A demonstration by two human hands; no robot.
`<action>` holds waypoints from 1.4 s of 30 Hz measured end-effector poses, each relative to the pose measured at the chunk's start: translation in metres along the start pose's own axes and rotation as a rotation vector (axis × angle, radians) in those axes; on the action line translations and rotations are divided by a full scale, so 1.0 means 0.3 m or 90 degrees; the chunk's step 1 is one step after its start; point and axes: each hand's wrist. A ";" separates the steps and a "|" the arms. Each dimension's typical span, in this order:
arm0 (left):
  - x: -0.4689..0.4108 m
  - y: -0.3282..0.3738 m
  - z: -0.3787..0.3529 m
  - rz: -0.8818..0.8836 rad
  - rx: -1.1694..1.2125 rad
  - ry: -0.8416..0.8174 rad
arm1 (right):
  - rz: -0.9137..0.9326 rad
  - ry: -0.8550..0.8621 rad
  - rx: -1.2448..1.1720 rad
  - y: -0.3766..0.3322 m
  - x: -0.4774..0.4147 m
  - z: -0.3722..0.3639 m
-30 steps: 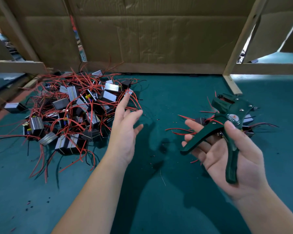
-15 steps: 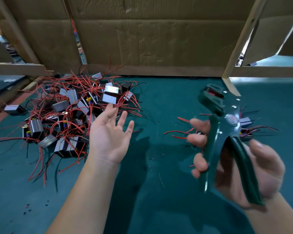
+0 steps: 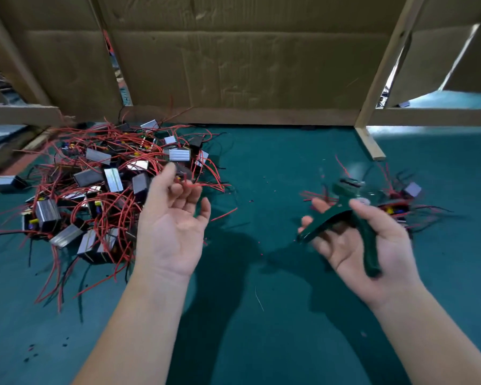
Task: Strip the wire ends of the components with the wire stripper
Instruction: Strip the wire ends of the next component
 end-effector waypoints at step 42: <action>0.134 -0.095 -0.031 -0.049 -0.385 -0.523 | -0.081 -0.400 0.046 -0.026 0.065 0.015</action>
Point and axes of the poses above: each hand's wrist, its own x-axis away from the middle knuckle, its own z-axis out of the back of the hand, y = z × x, and after that the axes turned 4 degrees about -x, right-handed
